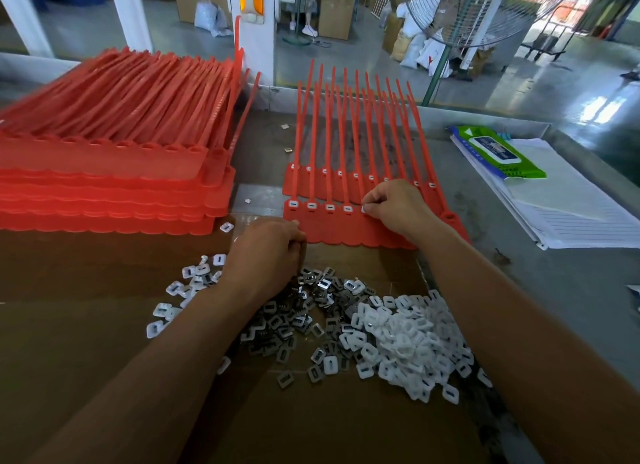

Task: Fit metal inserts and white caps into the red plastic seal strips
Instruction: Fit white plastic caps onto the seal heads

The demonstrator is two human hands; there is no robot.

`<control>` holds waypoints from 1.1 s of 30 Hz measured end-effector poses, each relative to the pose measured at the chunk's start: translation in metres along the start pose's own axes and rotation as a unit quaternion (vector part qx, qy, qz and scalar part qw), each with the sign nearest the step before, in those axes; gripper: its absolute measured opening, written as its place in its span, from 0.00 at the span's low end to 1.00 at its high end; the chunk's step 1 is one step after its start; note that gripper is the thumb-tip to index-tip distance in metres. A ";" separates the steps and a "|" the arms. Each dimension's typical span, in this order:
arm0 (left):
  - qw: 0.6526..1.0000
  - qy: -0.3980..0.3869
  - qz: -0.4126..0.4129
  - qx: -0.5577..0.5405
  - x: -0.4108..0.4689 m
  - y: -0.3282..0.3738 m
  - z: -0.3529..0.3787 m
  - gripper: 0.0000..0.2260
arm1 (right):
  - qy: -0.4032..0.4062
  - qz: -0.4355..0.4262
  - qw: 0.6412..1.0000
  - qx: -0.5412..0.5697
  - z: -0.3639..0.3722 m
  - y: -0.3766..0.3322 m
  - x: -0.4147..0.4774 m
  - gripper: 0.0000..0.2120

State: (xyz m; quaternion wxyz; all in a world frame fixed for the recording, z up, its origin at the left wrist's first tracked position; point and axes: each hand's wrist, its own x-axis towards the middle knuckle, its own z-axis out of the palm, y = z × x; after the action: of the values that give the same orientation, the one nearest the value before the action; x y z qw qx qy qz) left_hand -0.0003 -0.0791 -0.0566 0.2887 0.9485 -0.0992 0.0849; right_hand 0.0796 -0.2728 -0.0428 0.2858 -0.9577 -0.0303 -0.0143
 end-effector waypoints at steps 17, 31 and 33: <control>1.000 0.014 0.007 -0.010 -0.002 -0.001 0.000 0.11 | -0.037 0.146 0.988 0.045 -0.008 -0.019 0.012 0.14; 1.000 0.014 0.008 -0.001 -0.002 -0.004 0.001 0.11 | -0.027 0.149 0.986 0.065 -0.006 -0.017 0.008 0.06; 1.000 0.013 0.009 0.003 -0.002 -0.004 0.001 0.11 | -0.020 0.133 0.990 0.052 -0.005 -0.015 0.007 0.10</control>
State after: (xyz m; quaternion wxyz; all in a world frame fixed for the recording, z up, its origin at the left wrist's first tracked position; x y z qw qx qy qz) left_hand -0.0014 -0.0765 -0.0600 0.2868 0.9471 -0.1040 0.1000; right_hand 0.0852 -0.2629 -0.0298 0.3337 -0.9373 0.0908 0.0443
